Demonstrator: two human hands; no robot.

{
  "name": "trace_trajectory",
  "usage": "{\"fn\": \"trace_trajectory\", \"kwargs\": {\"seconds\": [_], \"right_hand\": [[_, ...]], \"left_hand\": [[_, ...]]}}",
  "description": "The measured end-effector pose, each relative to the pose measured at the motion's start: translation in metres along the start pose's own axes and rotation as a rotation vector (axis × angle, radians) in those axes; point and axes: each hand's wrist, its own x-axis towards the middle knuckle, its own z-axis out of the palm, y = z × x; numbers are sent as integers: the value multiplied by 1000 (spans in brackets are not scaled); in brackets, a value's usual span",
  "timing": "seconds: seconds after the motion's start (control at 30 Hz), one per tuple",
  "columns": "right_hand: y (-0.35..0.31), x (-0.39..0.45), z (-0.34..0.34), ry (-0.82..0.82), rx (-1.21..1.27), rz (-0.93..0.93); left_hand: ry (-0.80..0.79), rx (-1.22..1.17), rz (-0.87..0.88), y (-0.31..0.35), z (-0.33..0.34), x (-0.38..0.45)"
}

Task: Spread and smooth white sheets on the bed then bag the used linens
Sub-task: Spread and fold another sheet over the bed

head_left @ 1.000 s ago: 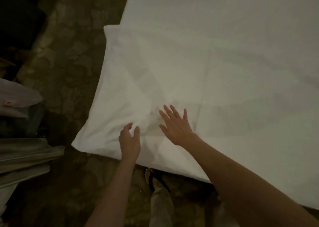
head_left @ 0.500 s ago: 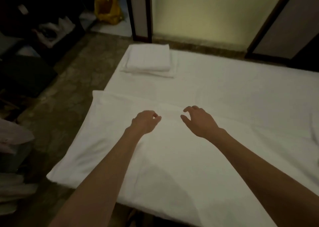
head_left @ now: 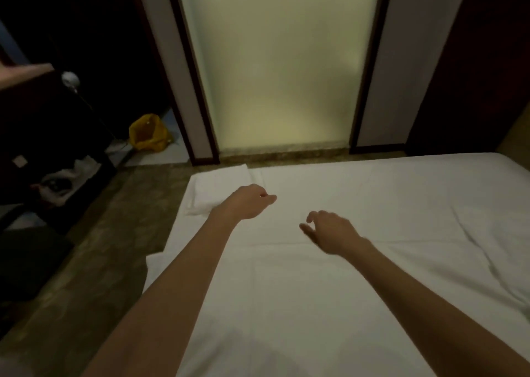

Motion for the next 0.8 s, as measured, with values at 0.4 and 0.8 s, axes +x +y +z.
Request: {"fn": "trace_trajectory", "kwargs": {"seconds": [0.4,0.8], "right_hand": [[108,-87,-21,-12,48,196],[298,-179,-113,186,35,244]], "left_hand": [[-5,63,241,152,42,-5],[-232,75,174,305,234,-9]]}}
